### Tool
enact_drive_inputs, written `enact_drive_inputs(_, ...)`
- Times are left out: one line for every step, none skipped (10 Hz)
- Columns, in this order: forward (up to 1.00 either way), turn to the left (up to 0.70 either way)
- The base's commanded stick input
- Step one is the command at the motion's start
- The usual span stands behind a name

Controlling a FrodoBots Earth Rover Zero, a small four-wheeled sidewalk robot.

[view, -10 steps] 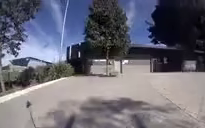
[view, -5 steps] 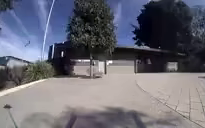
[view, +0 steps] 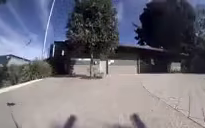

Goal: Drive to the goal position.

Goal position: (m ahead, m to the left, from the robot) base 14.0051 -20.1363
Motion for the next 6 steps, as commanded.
enact_drive_inputs(1.0,0.0)
enact_drive_inputs(1.0,0.0)
enact_drive_inputs(1.0,0.0)
enact_drive_inputs(1.0,0.0)
enact_drive_inputs(1.0,0.0)
enact_drive_inputs(1.0,-0.4)
